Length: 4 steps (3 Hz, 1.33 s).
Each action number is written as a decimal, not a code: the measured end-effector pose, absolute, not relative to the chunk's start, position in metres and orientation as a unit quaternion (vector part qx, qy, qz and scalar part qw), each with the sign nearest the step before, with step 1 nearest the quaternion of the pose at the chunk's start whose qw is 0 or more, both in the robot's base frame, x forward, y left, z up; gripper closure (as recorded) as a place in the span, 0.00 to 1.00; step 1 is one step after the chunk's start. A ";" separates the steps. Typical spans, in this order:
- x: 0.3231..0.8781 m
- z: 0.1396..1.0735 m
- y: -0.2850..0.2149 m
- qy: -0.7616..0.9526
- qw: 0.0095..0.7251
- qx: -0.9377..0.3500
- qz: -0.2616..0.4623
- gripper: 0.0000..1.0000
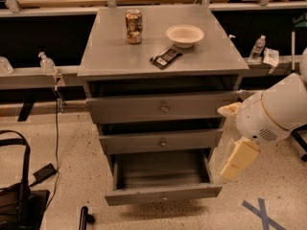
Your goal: Close bottom drawer
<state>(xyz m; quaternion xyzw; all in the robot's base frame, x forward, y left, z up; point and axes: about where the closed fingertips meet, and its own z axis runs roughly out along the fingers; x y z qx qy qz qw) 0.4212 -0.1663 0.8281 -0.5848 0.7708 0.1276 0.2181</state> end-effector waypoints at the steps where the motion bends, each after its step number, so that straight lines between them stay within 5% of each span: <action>1: 0.398 0.707 -0.150 0.766 0.233 -0.553 0.233 0.00; 4: 0.380 0.583 -0.134 0.754 0.272 -0.511 0.311 0.00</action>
Offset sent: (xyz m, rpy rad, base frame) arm -0.0475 0.0337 -0.3196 0.5307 0.1103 -0.0824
